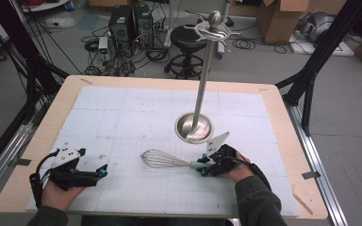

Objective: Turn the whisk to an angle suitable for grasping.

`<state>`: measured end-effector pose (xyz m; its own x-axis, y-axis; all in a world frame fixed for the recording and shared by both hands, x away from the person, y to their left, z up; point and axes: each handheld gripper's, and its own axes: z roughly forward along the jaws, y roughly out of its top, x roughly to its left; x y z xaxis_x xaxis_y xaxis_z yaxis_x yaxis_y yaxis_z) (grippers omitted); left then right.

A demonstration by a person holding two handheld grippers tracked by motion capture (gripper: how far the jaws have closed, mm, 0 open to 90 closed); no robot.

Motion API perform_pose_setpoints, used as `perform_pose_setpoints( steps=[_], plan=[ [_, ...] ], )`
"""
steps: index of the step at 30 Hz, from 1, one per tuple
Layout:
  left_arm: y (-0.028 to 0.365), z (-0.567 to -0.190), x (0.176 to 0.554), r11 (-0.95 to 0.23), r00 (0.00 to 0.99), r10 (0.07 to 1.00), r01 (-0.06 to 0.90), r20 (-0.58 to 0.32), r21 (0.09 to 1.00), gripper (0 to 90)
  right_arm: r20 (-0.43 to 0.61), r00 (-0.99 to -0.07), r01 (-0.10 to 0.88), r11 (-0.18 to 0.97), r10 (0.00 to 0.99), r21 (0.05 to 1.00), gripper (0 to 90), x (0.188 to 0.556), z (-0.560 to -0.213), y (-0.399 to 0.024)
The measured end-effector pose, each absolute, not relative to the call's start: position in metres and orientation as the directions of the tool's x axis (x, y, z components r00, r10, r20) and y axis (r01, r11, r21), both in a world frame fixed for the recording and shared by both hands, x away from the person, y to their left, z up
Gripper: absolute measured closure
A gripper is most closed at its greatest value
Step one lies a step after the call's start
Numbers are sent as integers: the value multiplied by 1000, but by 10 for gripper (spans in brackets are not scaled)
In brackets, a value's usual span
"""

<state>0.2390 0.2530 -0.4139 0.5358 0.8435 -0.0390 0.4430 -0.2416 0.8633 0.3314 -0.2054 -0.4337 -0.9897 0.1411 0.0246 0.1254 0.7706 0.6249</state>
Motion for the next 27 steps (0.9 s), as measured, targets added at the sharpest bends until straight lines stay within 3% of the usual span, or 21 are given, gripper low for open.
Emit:
perform_pose_setpoints(
  steps=[5, 12, 27],
  plan=[
    [254, -414, 239, -239, 534, 844, 442, -40, 865, 17, 13, -991, 112, 777, 133, 620, 618, 333, -433, -195],
    [254, -414, 239, -236, 534, 845, 441, -42, 866, 17, 7, -993, 99, 783, 120, 614, 689, 336, -432, -185],
    [255, -412, 238, -230, 532, 846, 435, -42, 871, 17, -40, -996, 30, 759, 74, 651, 696, 329, -416, -157]
  ],
)
